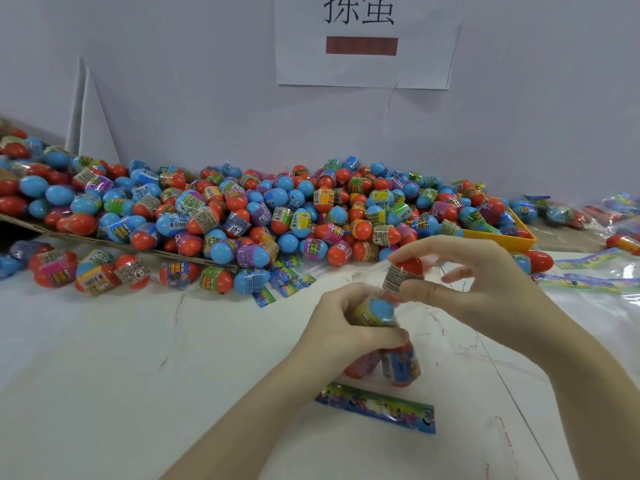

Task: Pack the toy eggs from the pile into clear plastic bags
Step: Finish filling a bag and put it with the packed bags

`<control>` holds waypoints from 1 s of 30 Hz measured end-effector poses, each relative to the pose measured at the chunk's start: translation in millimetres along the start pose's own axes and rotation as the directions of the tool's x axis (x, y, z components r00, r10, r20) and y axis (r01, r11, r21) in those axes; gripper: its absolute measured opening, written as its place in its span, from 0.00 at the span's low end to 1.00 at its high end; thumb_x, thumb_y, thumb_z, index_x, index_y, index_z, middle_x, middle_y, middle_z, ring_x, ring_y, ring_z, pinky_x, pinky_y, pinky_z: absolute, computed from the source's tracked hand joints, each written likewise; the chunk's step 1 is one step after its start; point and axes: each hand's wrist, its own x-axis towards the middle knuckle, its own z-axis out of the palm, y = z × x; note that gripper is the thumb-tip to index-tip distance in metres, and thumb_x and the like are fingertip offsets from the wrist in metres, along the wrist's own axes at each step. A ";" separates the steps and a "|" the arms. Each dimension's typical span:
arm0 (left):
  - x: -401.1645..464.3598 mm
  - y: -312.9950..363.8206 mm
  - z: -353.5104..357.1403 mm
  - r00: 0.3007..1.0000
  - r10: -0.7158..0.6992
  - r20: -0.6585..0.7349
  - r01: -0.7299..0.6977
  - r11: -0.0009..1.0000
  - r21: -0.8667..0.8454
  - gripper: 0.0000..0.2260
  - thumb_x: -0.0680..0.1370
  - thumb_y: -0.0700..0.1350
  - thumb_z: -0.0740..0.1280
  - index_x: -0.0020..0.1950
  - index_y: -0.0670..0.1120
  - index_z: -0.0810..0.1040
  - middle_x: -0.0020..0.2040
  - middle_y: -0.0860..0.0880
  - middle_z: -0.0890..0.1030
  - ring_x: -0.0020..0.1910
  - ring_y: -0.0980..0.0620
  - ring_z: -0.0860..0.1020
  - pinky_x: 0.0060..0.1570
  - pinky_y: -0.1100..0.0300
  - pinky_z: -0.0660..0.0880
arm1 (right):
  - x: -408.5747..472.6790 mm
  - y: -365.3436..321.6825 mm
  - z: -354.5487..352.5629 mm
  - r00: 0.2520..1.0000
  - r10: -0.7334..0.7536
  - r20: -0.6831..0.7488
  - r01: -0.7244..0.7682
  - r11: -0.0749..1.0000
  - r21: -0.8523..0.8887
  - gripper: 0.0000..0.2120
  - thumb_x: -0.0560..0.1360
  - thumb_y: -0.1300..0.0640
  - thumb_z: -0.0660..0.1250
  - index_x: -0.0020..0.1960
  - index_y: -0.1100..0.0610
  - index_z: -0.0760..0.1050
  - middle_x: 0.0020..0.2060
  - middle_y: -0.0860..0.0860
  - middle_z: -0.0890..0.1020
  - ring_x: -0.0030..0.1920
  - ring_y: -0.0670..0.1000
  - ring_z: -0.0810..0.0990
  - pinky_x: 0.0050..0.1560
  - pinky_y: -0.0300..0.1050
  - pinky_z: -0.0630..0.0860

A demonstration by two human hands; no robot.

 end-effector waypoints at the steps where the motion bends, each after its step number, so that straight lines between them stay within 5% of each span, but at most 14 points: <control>1: -0.1 -0.3 0.0 1.000 -0.013 -0.001 0.013 1.000 -0.010 0.09 0.68 0.37 0.74 0.43 0.46 0.79 0.38 0.48 0.81 0.37 0.55 0.79 0.40 0.64 0.78 | 0.2 1.3 -1.2 1.000 0.023 0.019 -0.023 1.000 0.006 0.15 0.66 0.55 0.72 0.40 0.35 0.75 0.39 0.32 0.79 0.47 0.36 0.75 0.43 0.35 0.70; 6: 1.5 -2.2 -1.0 0.995 -0.103 0.019 0.104 0.990 -0.096 0.12 0.67 0.39 0.75 0.47 0.39 0.80 0.37 0.46 0.82 0.38 0.50 0.81 0.43 0.61 0.78 | -1.2 3.8 -9.2 0.982 0.113 0.150 -0.131 0.985 0.109 0.13 0.66 0.58 0.73 0.40 0.39 0.79 0.39 0.35 0.82 0.40 0.38 0.80 0.36 0.36 0.76; 12: -0.6 1.8 -1.6 0.987 -0.094 0.129 0.114 0.980 -0.165 0.20 0.59 0.45 0.75 0.49 0.40 0.81 0.40 0.48 0.84 0.36 0.54 0.81 0.39 0.66 0.77 | -2.0 4.5 -8.3 0.967 0.137 0.215 -0.157 0.984 0.079 0.06 0.69 0.48 0.64 0.39 0.39 0.79 0.39 0.35 0.82 0.43 0.37 0.79 0.39 0.32 0.76; 17: -1.7 3.9 -1.8 0.986 -0.110 0.128 0.134 0.971 -0.199 0.22 0.61 0.48 0.74 0.51 0.40 0.81 0.42 0.46 0.84 0.38 0.54 0.81 0.37 0.68 0.76 | -0.1 6.1 -7.4 0.951 0.161 0.263 -0.184 0.981 0.067 0.22 0.54 0.33 0.59 0.40 0.41 0.80 0.40 0.41 0.80 0.42 0.36 0.76 0.40 0.33 0.74; 22: -2.1 4.2 -4.3 0.988 -0.085 0.127 0.108 0.976 -0.189 0.19 0.61 0.45 0.74 0.50 0.42 0.81 0.40 0.47 0.84 0.38 0.54 0.82 0.36 0.69 0.74 | 0.1 5.0 -5.9 0.950 0.116 0.292 -0.153 0.982 0.107 0.19 0.49 0.38 0.67 0.39 0.41 0.81 0.41 0.40 0.78 0.42 0.41 0.77 0.42 0.34 0.76; 30: -1.2 5.3 -6.4 0.976 -0.127 0.177 0.165 0.960 -0.224 0.12 0.69 0.47 0.71 0.51 0.46 0.80 0.45 0.48 0.85 0.44 0.55 0.83 0.43 0.70 0.76 | 0.2 9.6 -0.3 0.990 0.009 0.141 -0.013 1.000 0.027 0.07 0.66 0.58 0.71 0.38 0.46 0.82 0.36 0.44 0.83 0.40 0.42 0.78 0.39 0.35 0.75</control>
